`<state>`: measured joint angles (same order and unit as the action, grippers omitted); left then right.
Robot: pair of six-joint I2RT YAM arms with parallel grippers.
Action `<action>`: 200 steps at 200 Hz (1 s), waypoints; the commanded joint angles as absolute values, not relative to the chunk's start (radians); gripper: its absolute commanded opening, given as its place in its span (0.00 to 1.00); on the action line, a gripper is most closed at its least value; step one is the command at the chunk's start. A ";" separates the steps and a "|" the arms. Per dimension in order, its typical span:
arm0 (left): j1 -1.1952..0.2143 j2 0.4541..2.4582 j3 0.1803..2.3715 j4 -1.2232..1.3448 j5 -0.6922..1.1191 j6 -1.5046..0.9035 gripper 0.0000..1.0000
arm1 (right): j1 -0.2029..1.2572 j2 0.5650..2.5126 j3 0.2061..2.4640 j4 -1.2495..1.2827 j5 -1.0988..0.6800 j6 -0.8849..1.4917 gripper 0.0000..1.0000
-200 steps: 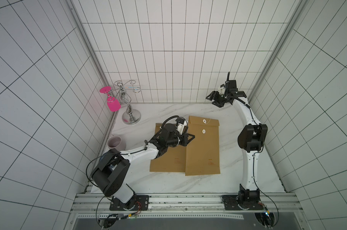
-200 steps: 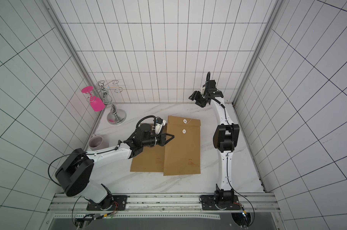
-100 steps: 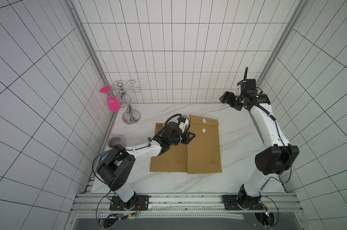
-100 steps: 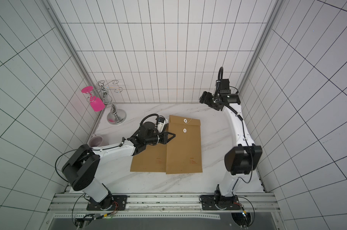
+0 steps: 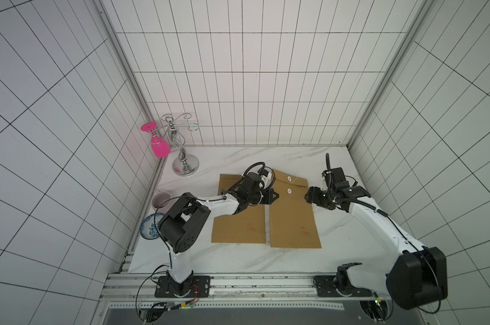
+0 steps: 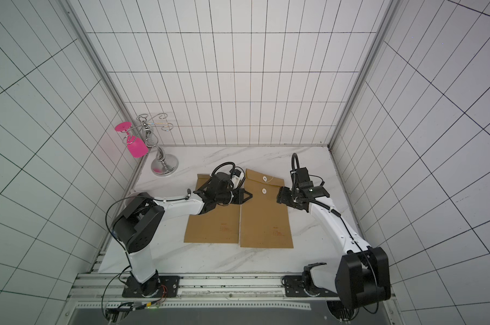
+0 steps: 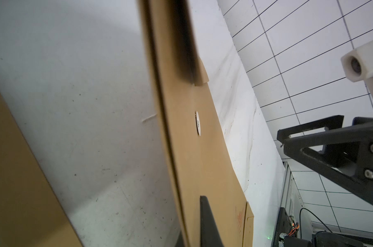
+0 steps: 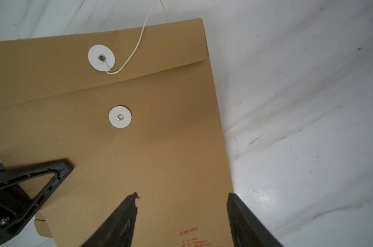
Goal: Open the file bag
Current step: Place the file bag at the center of the board.
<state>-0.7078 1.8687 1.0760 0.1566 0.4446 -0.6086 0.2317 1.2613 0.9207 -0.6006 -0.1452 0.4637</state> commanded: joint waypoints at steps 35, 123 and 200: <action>-0.712 1.931 1.118 0.106 0.398 -0.614 0.37 | 0.287 1.304 0.817 -0.433 -0.183 0.523 0.63; -0.707 1.737 1.177 -0.215 0.134 -0.497 0.74 | 0.287 1.410 0.786 -0.301 -0.203 0.488 0.58; -0.932 1.814 1.161 -0.222 -0.001 -0.545 0.00 | 0.287 1.610 0.861 -0.132 -0.126 0.410 0.40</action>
